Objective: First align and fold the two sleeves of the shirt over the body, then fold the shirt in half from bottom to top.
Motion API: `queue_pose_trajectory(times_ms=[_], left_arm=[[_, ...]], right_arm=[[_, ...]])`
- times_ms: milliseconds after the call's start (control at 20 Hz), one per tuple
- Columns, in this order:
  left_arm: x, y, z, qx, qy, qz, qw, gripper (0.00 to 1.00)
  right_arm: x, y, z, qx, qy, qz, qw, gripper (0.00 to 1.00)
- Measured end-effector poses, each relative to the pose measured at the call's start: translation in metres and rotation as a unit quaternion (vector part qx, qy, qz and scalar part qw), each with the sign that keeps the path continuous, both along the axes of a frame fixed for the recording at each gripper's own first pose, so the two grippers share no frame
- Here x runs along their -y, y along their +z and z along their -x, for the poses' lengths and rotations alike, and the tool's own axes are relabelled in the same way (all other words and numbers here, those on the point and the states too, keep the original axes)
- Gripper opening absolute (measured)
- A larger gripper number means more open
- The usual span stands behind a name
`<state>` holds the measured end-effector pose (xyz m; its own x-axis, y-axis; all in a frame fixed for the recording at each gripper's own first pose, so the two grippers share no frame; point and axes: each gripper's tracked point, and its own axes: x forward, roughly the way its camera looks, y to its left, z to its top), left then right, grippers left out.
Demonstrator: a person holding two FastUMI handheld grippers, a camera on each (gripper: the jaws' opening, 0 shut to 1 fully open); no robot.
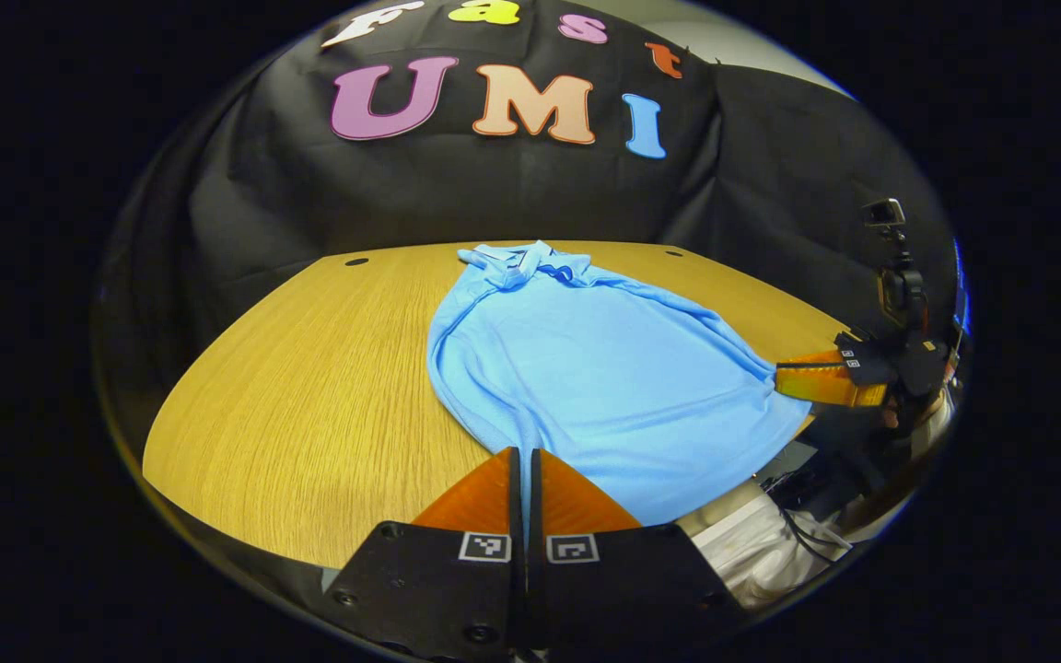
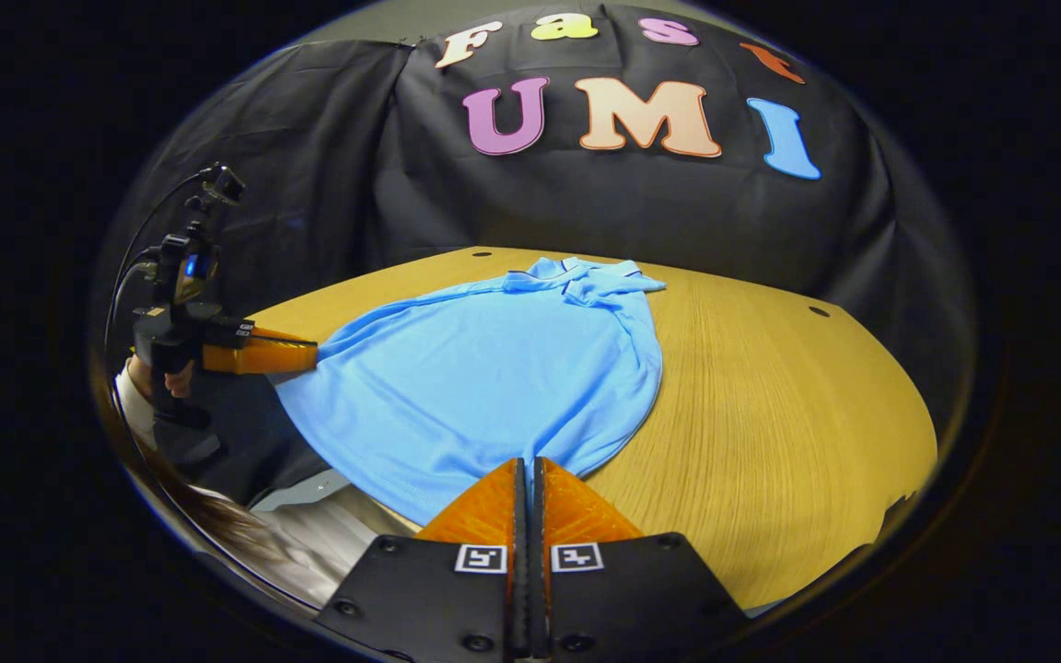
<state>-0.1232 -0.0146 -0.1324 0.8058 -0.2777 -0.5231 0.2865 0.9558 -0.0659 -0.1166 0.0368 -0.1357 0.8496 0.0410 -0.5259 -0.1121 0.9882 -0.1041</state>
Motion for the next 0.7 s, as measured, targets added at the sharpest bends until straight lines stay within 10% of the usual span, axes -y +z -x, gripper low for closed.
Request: queue_pose_trajectory(times_ms=[700], left_arm=[[-0.001, 0.048, -0.073, 0.062, 0.002, 0.024, 0.998, 0.00]], right_arm=[[0.019, 0.059, -0.070, 0.054, -0.029, -0.006, 0.998, 0.03]])
